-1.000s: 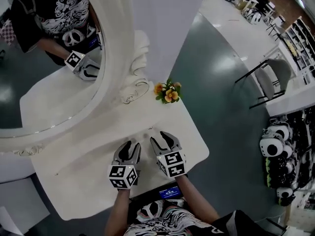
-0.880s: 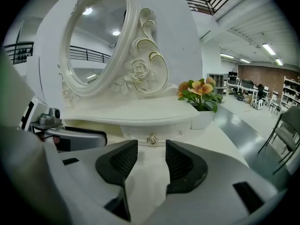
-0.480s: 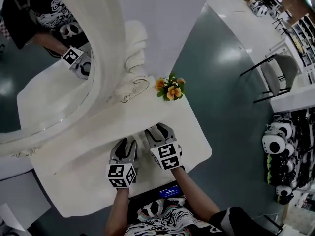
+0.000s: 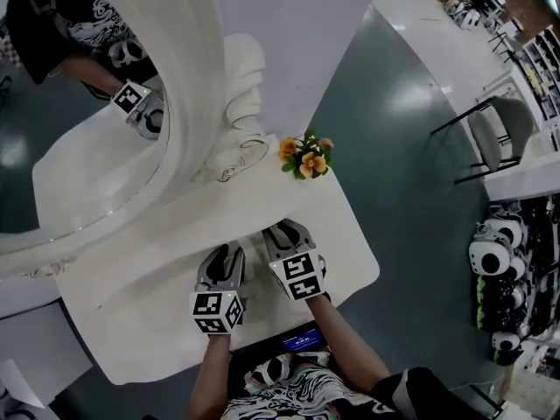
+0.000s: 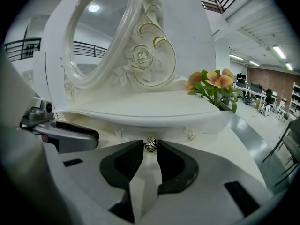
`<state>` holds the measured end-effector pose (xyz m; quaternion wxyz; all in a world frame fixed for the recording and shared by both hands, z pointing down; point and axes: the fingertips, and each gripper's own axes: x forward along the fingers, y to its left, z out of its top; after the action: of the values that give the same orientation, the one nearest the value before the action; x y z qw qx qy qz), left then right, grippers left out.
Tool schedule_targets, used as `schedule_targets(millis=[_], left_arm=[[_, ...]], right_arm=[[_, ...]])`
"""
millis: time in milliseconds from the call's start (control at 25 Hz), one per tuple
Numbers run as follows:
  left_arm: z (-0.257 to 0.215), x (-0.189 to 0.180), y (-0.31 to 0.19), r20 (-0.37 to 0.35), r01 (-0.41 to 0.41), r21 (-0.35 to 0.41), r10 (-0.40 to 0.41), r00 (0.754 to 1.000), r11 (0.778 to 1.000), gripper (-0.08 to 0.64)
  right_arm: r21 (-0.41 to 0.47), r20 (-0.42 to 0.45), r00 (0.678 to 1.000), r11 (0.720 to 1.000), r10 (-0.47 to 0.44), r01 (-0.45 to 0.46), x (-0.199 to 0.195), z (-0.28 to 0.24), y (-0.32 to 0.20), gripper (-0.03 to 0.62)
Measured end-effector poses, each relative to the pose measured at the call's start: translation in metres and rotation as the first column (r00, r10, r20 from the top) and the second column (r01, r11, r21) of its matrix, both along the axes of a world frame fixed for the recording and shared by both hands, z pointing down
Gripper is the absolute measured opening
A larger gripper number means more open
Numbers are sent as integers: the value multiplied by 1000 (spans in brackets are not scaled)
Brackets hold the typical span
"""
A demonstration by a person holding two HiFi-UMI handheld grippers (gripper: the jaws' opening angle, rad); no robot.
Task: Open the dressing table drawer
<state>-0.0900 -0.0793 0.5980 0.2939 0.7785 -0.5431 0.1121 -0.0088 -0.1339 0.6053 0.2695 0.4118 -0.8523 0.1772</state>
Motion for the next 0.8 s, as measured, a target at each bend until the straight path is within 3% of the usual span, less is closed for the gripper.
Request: schedule_targets(millis=[800], left_arm=[[-17, -7, 4, 29, -4, 41, 3, 1000, 999, 137]], right_arm=[[-49, -22, 998, 998, 50, -51, 28, 3, 53, 95]])
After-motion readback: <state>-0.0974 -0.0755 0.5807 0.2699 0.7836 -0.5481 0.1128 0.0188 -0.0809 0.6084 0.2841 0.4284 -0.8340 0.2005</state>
